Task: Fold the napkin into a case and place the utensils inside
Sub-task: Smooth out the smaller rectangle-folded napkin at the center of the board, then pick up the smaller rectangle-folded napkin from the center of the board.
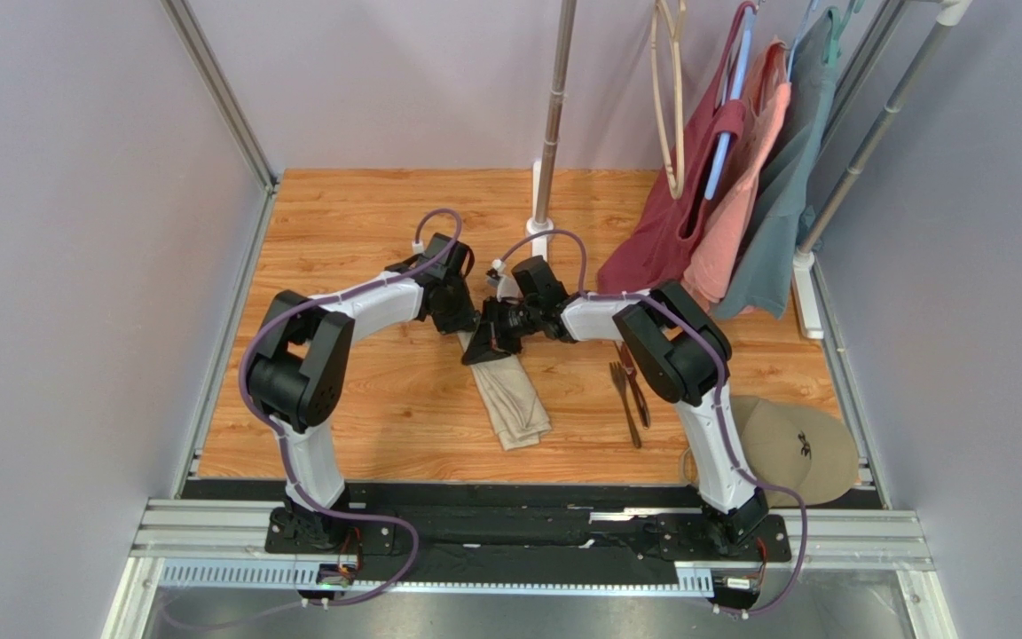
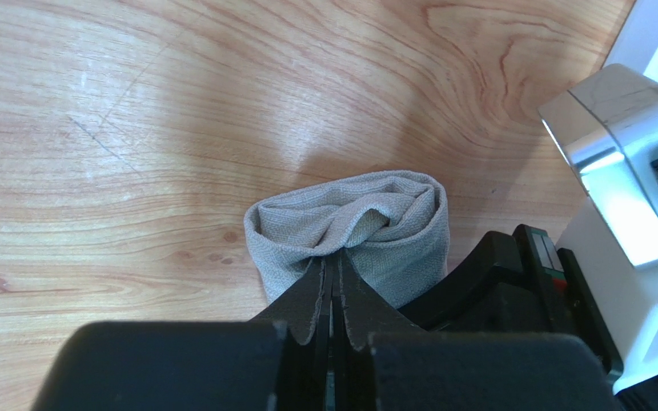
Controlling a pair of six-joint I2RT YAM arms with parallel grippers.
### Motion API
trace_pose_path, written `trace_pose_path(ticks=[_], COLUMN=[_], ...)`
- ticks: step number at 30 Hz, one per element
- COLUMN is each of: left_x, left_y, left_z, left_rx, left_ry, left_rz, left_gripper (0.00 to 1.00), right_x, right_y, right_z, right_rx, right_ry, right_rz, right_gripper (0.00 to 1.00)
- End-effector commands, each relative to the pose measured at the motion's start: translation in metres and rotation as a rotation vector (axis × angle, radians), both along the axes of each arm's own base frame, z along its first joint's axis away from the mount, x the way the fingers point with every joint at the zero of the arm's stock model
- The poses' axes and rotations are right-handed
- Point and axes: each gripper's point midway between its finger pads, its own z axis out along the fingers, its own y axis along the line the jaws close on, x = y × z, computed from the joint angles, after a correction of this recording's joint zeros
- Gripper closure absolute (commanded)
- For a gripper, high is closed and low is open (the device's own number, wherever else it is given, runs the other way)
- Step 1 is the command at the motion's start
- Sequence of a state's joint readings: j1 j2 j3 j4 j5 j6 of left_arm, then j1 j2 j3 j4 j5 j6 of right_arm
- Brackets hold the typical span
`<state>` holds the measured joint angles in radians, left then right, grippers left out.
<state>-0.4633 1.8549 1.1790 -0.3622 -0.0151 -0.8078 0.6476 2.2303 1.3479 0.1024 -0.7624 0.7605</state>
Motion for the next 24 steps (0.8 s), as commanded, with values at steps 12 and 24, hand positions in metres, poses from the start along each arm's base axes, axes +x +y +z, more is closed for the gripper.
trace_pose_path(ticks=[12, 24], left_x=[-0.031, -0.123], left_y=[0.034, 0.101], left_z=[0.114, 0.164], left_rx=[0.0, -0.101], left_ry=[-0.215, -0.356], left_rz=[-0.005, 0.201], left_gripper=[0.58, 0.58], right_x=[-0.019, -0.042], right_y=[-0.054, -0.07], right_z=[0.073, 0.02], right_rx=[-0.317, -0.867], right_ry=[-0.371, -0.598], right_rz=[0.139, 0.21], right_gripper=[0.45, 0.03])
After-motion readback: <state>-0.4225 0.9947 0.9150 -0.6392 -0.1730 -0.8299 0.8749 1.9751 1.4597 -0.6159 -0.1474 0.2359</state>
